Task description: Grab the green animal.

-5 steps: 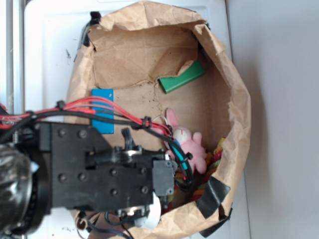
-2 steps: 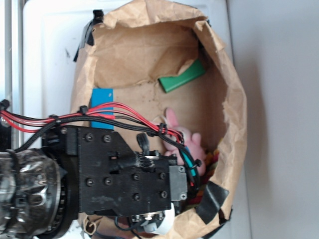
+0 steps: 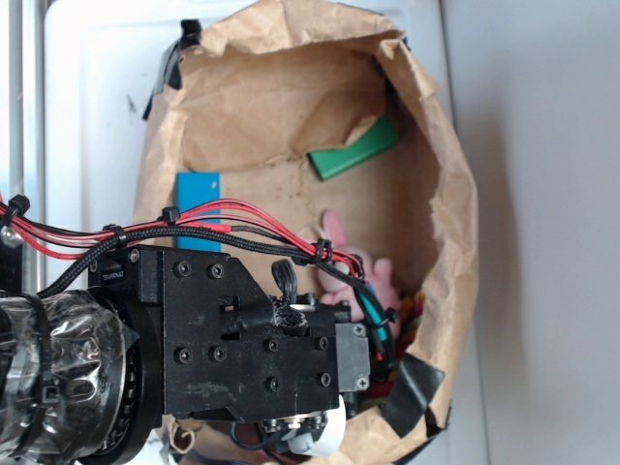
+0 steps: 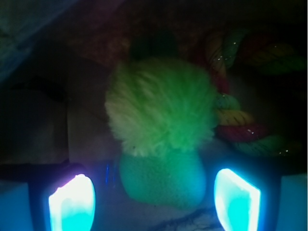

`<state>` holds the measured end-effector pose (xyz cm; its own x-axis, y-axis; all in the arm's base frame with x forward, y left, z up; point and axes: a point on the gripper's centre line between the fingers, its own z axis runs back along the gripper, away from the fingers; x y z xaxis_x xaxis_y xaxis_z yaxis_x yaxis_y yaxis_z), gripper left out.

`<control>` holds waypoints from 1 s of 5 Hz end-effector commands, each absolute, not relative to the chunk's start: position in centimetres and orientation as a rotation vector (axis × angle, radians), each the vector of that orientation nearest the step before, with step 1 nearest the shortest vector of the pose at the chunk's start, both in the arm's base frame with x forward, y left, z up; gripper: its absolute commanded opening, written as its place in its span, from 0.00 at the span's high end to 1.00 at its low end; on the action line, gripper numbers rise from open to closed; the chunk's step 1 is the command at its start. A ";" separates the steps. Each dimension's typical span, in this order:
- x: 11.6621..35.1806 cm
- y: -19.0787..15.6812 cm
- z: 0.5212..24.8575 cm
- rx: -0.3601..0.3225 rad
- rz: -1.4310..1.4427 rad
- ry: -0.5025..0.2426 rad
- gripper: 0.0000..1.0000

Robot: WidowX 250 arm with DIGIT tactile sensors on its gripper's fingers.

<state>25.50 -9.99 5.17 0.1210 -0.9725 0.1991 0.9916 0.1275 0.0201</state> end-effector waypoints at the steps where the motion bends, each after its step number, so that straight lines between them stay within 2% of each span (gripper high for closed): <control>1: 25.0 -12.3 4.3 -0.090 -1.455 -0.252 0.00; 2: 25.4 -12.3 4.4 -0.078 -1.457 -0.260 0.00; 3: 25.4 -12.3 4.4 -0.077 -1.449 -0.264 0.05; 4: 25.2 -12.3 4.4 -0.075 -1.433 -0.268 1.00; 5: 25.2 -12.4 4.4 -0.074 -1.427 -0.274 1.00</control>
